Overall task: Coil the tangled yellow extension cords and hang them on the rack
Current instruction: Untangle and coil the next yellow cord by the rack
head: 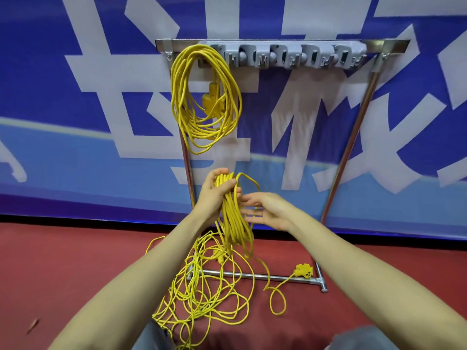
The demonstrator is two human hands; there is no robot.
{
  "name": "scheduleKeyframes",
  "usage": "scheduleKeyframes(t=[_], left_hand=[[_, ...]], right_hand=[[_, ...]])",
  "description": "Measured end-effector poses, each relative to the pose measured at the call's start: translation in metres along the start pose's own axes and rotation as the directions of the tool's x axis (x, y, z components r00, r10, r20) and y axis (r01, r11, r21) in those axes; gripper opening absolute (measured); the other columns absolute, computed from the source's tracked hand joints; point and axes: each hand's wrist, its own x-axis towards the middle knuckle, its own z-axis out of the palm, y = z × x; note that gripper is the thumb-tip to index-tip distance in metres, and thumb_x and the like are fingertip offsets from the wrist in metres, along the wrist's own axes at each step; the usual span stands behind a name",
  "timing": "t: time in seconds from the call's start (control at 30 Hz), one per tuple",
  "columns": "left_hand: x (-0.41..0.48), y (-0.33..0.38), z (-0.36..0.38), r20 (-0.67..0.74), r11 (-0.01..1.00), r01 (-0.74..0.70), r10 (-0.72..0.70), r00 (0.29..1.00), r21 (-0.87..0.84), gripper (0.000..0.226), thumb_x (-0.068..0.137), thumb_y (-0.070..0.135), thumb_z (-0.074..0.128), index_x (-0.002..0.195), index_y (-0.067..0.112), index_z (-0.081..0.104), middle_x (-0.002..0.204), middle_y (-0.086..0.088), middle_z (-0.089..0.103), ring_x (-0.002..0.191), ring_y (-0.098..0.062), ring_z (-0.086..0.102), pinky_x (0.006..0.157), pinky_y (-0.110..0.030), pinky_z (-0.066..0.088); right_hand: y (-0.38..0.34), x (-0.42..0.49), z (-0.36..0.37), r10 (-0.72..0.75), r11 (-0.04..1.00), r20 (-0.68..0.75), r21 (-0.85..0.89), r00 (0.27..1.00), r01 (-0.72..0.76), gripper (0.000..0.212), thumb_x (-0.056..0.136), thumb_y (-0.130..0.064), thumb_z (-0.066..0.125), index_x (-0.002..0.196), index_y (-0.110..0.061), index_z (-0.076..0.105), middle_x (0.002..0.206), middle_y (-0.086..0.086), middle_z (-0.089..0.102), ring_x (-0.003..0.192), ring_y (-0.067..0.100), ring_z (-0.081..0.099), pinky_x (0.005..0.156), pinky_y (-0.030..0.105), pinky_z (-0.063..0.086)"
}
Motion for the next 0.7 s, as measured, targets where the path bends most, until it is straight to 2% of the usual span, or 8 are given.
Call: scheduleKeyframes(t=[0.07, 0.13, 0.23, 0.3, 0.37, 0.47, 0.57, 0.7], left_hand=[[0.003, 0.002, -0.001, -0.016, 1.000, -0.014, 0.014, 1.000, 0.007, 0.026, 0.093, -0.005, 0.055, 0.110, 0.012, 0.047, 0.085, -0.015, 0.058, 0.059, -0.019, 0.065, 0.057, -0.030, 0.057], [0.005, 0.001, -0.002, -0.027, 0.999, -0.023, 0.024, 0.999, 0.039, 0.025, 0.093, -0.004, 0.056, 0.107, 0.014, 0.048, 0.089, -0.015, 0.059, 0.060, -0.019, 0.066, 0.058, -0.030, 0.057], [0.005, -0.001, -0.004, -0.006, 0.995, -0.033, 0.034, 0.999, 0.090, 0.024, 0.092, -0.003, 0.057, 0.106, 0.016, 0.050, 0.091, -0.016, 0.060, 0.067, -0.022, 0.067, 0.063, -0.034, 0.057], [0.004, 0.000, -0.006, -0.003, 0.995, -0.031, 0.031, 1.000, 0.097, 0.023, 0.093, -0.002, 0.056, 0.108, 0.015, 0.050, 0.091, -0.015, 0.062, 0.071, -0.021, 0.069, 0.066, -0.034, 0.059], [0.000, 0.001, -0.009, -0.013, 0.996, -0.017, 0.018, 1.000, 0.082, 0.024, 0.095, -0.002, 0.054, 0.114, 0.011, 0.048, 0.088, -0.012, 0.061, 0.071, -0.017, 0.070, 0.064, -0.030, 0.060], [-0.006, -0.001, -0.011, 0.012, 0.994, 0.005, -0.006, 1.000, 0.107, 0.026, 0.095, -0.001, 0.053, 0.118, 0.010, 0.047, 0.085, -0.009, 0.061, 0.066, -0.014, 0.069, 0.057, -0.029, 0.059], [-0.008, -0.005, -0.010, 0.046, 0.986, 0.008, -0.016, 0.999, 0.169, 0.023, 0.094, 0.002, 0.057, 0.113, 0.014, 0.052, 0.083, -0.006, 0.063, 0.064, -0.017, 0.064, 0.058, -0.032, 0.055], [-0.006, -0.005, -0.008, 0.064, 0.993, 0.023, -0.030, 0.998, 0.117, 0.022, 0.093, 0.003, 0.058, 0.113, 0.012, 0.052, 0.085, -0.008, 0.065, 0.067, -0.019, 0.064, 0.059, -0.031, 0.057]], right_hand=[[0.008, -0.009, 0.001, -0.124, 0.946, 0.089, -0.290, 0.988, 0.145, 0.016, 0.092, -0.003, 0.052, 0.102, -0.010, 0.061, 0.095, 0.006, 0.065, 0.088, 0.014, 0.062, 0.080, 0.027, 0.053], [0.012, -0.011, 0.003, -0.226, 0.858, 0.137, -0.441, 0.965, 0.263, 0.010, 0.090, -0.005, 0.059, 0.093, -0.015, 0.060, 0.083, 0.004, 0.060, 0.079, 0.013, 0.058, 0.068, 0.020, 0.051], [0.013, -0.008, 0.007, -0.328, 0.762, 0.140, -0.544, 0.934, 0.350, 0.015, 0.087, -0.006, 0.064, 0.079, -0.017, 0.058, 0.073, 0.003, 0.055, 0.070, 0.015, 0.054, 0.069, 0.028, 0.050], [0.008, -0.009, 0.009, -0.321, 0.822, 0.114, -0.459, 0.940, 0.336, 0.014, 0.090, -0.004, 0.060, 0.080, -0.013, 0.056, 0.072, 0.003, 0.056, 0.067, 0.012, 0.057, 0.068, 0.028, 0.056], [-0.002, -0.012, 0.012, -0.300, 0.916, 0.070, -0.257, 0.951, 0.307, 0.010, 0.092, -0.001, 0.055, 0.083, -0.007, 0.054, 0.075, 0.003, 0.060, 0.066, 0.013, 0.061, 0.066, 0.031, 0.059], [-0.021, -0.012, 0.013, -0.221, 0.975, 0.033, -0.031, 0.975, 0.222, 0.014, 0.093, 0.001, 0.051, 0.080, -0.002, 0.055, 0.080, 0.010, 0.066, 0.070, 0.021, 0.068, 0.070, 0.034, 0.060], [-0.031, -0.007, 0.018, -0.176, 0.982, -0.014, -0.071, 0.984, 0.174, 0.012, 0.093, 0.001, 0.051, 0.082, -0.002, 0.056, 0.080, 0.014, 0.063, 0.072, 0.023, 0.066, 0.074, 0.036, 0.059], [-0.033, -0.001, 0.022, -0.161, 0.977, -0.044, -0.147, 0.986, 0.153, 0.010, 0.093, -0.002, 0.054, 0.084, -0.002, 0.057, 0.079, 0.013, 0.062, 0.068, 0.020, 0.065, 0.062, 0.025, 0.059]])
